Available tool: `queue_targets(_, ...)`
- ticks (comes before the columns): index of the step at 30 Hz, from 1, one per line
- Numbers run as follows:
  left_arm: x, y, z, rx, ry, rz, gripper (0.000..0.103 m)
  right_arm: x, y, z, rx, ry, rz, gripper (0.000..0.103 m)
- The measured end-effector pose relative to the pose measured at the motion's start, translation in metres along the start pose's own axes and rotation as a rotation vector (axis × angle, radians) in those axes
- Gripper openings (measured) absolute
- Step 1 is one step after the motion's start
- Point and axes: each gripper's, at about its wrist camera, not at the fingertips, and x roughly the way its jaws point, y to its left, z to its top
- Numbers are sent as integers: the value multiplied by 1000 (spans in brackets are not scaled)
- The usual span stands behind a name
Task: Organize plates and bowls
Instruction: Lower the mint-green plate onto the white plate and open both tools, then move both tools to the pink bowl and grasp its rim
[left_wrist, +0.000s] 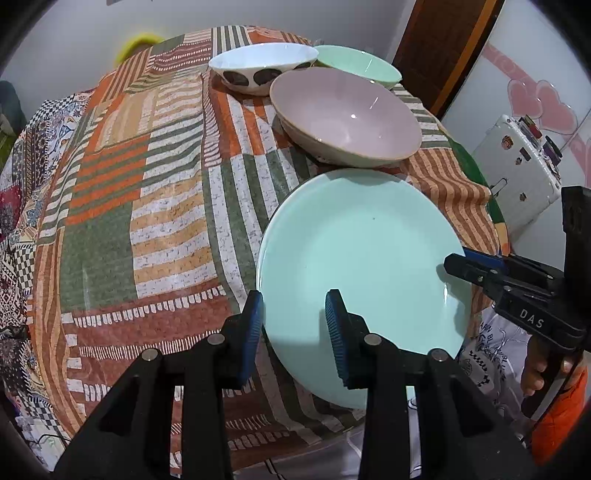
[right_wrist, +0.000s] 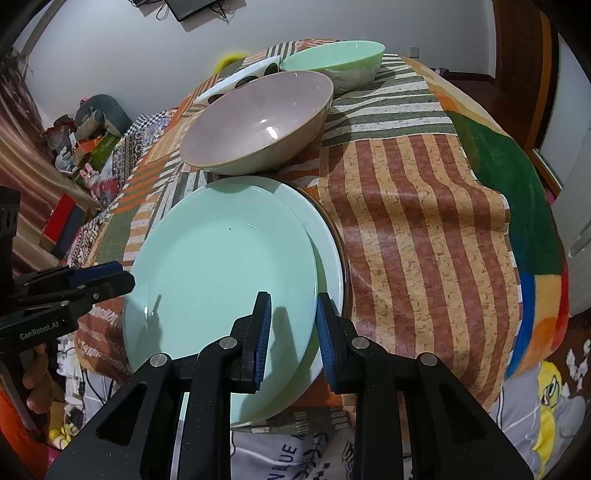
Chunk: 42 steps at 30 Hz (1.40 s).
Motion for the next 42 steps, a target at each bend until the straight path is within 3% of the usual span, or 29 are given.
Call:
queue_targets(6, -8, 2, 6, 0, -25, 7, 35, -8, 4, 6, -50, -64, -75, 24)
queue_targets(13, -21, 8, 14, -18, -71, -1, 35, -20, -5, 19, -46, -101, -76, 25)
queue_targets(15, -25, 9, 19, -21, -93, 0, 42, -25, -7, 23, -42, -114, -70, 26)
queue_targets(23, -32, 16, 55, -53, -180, -17, 53, -37, -1, 50, -61, -209, -89, 48)
queue_targets(30, -6, 18, 94, -71, -180, -31, 53, -27, -8, 76, -50, -230, -88, 51)
queue_targets(42, 49, 22, 134, -62, -164, -30, 53, 9, -25, 106, -13, -206, -76, 51)
